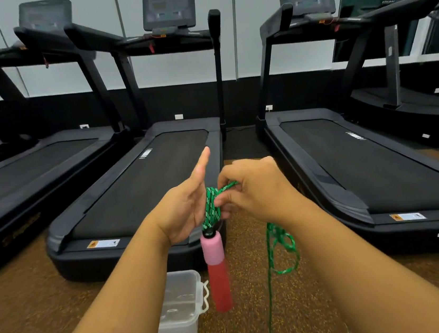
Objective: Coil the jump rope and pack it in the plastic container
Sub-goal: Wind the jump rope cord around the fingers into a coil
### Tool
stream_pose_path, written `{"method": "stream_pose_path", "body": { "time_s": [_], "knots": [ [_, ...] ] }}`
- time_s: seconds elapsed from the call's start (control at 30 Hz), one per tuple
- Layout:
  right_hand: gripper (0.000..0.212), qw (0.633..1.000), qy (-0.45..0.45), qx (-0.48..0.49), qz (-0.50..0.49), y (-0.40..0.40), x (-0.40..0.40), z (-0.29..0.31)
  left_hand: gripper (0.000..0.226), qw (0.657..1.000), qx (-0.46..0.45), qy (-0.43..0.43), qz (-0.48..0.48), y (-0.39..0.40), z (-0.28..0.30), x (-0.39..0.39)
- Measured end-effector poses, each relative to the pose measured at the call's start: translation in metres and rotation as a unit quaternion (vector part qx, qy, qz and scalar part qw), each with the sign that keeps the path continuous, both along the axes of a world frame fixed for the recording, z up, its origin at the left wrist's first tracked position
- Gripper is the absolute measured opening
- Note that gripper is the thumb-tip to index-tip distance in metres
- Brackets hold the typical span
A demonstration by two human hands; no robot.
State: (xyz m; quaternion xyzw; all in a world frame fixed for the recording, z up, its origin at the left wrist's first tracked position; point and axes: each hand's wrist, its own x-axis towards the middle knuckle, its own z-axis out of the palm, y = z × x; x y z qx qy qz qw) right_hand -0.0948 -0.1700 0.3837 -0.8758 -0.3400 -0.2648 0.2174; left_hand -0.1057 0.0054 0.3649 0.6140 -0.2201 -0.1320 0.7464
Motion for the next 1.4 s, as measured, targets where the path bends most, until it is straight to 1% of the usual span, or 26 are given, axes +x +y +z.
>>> {"method": "stream_pose_path", "body": {
  "time_s": [0.1,0.27,0.33,0.47,0.57,0.63,0.7,0.73,0.77,0.83,0.97,1.1,1.2,1.27,1.33,1.4],
  "knots": [
    [0.008,0.997,0.050,0.057,-0.002,-0.002,0.013,0.002,0.058,1.000,-0.010,-0.002,-0.024,-0.006,0.002,-0.005],
    [0.004,0.978,0.155,0.140,0.010,-0.006,0.020,0.003,0.065,0.997,-0.009,-0.010,-0.073,-0.003,0.010,-0.004],
    [0.008,0.963,0.203,0.177,0.018,-0.008,0.021,-0.002,0.071,0.996,-0.030,-0.016,-0.086,-0.002,0.013,-0.004],
    [0.021,0.934,0.277,0.218,0.058,-0.007,0.020,-0.019,0.072,0.996,-0.068,-0.047,-0.042,-0.004,0.021,-0.002],
    [0.021,0.907,0.331,0.242,0.099,-0.002,0.012,-0.030,0.070,0.994,-0.070,-0.085,0.008,-0.004,0.027,0.000],
    [0.019,0.897,0.347,0.244,0.122,-0.003,0.008,-0.038,0.068,0.992,-0.056,-0.104,0.037,-0.004,0.030,0.000],
    [0.008,0.891,0.356,0.246,0.137,-0.006,0.007,-0.047,0.064,0.989,-0.029,-0.130,0.061,-0.003,0.032,-0.002],
    [0.007,0.888,0.365,0.242,0.139,-0.008,0.006,-0.051,0.063,0.987,-0.017,-0.142,0.071,-0.003,0.033,-0.002],
    [0.011,0.888,0.376,0.228,0.134,-0.009,0.006,-0.057,0.061,0.985,-0.010,-0.152,0.078,-0.002,0.035,-0.003],
    [0.017,0.889,0.397,0.199,0.109,-0.010,0.003,-0.070,0.061,0.983,-0.011,-0.163,0.088,-0.002,0.039,-0.004],
    [0.020,0.883,0.423,0.192,0.066,-0.008,-0.002,-0.092,0.056,0.977,-0.012,-0.185,0.110,-0.002,0.047,-0.008],
    [0.030,0.875,0.450,0.178,0.022,-0.014,0.000,-0.104,0.053,0.971,0.002,-0.193,0.144,0.001,0.048,-0.010],
    [0.023,0.883,0.454,0.124,-0.013,-0.026,0.006,-0.112,0.054,0.968,-0.016,-0.195,0.156,0.005,0.049,-0.010],
    [0.018,0.874,0.469,0.121,-0.028,-0.034,0.010,-0.118,0.055,0.967,-0.025,-0.196,0.161,0.008,0.050,-0.010],
    [0.017,0.870,0.477,0.115,-0.048,-0.043,0.013,-0.124,0.055,0.965,-0.035,-0.198,0.166,0.009,0.051,-0.010],
    [0.019,0.872,0.476,0.088,-0.070,-0.052,0.017,-0.130,0.053,0.963,-0.043,-0.202,0.172,0.011,0.051,-0.010]
  ]
}}
